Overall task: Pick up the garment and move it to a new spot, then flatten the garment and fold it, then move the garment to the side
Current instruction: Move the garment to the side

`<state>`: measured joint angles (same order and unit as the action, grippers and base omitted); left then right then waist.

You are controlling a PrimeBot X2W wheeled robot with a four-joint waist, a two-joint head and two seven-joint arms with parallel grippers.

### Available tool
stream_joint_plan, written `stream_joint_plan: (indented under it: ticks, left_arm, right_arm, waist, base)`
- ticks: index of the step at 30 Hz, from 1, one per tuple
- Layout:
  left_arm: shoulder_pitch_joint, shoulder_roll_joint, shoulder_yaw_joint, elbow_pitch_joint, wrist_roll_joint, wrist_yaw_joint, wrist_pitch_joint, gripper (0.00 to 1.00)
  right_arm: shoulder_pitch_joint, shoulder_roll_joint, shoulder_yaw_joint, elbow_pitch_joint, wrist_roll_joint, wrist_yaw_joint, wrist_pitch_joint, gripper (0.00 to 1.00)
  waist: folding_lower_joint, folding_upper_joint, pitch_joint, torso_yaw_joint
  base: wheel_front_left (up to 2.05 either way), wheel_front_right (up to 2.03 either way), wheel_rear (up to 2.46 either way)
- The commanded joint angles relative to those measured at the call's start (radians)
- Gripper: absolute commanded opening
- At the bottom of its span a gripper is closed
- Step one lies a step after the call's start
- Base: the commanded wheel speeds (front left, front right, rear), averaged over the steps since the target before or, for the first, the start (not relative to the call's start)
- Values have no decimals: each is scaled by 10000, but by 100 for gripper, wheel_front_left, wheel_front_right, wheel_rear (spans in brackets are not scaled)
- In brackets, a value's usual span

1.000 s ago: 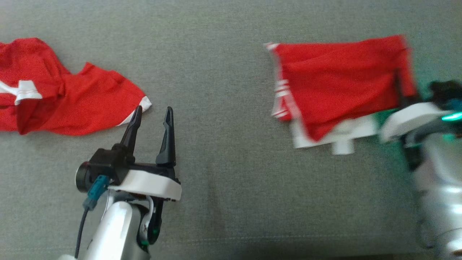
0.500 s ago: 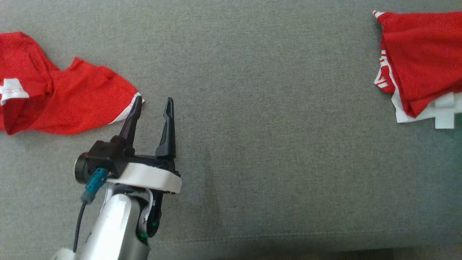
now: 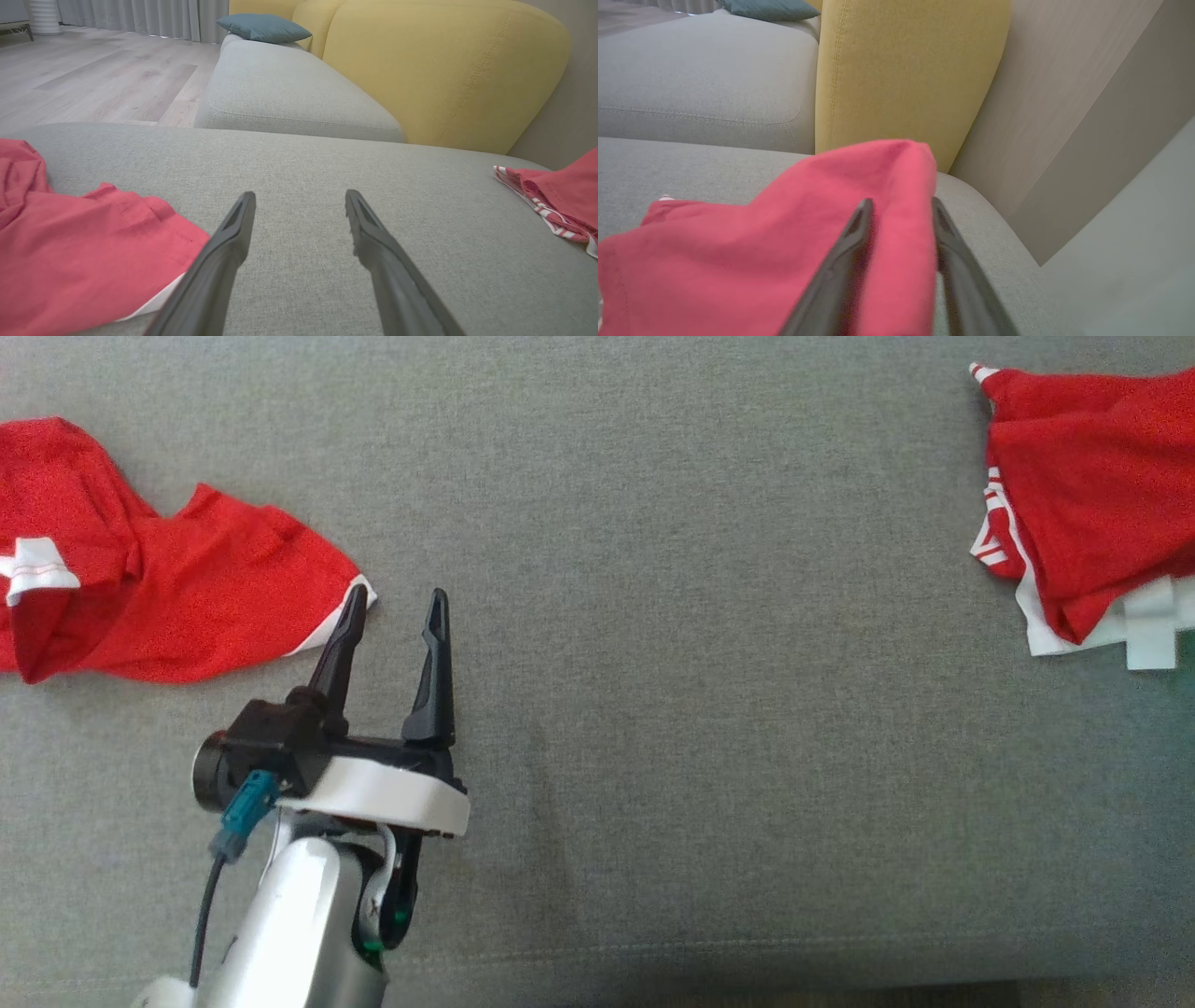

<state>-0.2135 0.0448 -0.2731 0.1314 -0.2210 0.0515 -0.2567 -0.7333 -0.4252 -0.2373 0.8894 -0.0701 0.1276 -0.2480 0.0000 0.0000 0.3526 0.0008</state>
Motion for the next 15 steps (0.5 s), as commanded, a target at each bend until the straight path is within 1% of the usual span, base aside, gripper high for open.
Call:
stream_joint_plan:
  ticks: [1, 4, 8, 12, 13, 15]
  left_arm:
    - [-235, 54, 362, -272, 13, -15, -51, 100]
    - [-211, 54, 329, -240, -48, -1, -51, 100]
    - [-157, 54, 334, -238, -144, 33, -51, 100]
    - [-54, 54, 383, -246, -258, 86, -51, 100]
    - [-54, 54, 383, -246, -258, 86, -51, 100]
    - [29, 54, 415, -266, -307, 123, -51, 100]
  right_arm:
    - [-110, -87, 141, -378, 127, 31, -134, 100]
    - [-113, 32, 235, -529, 319, 31, -135, 100]
    - [-50, 279, 496, -1053, 526, 31, -136, 100]
    - [175, 749, 798, -1741, 796, 31, -136, 100]
    - [175, 749, 798, -1741, 796, 31, -136, 100]
    - [410, 1038, 1072, -2089, 870, 31, -136, 100]
  waist:
    - [0, 0, -62, -22]
    - [0, 0, -222, -46]
    - [0, 0, -521, -74]
    - [0, 0, -927, -89]
    - [0, 0, -927, -89]
    - [0, 0, -1152, -90]
  base:
    - [0, 0, 0]
    - [0, 0, 0]
    - [0, 0, 0]
    - [0, 0, 0]
    - [0, 0, 0]
    - [0, 0, 0]
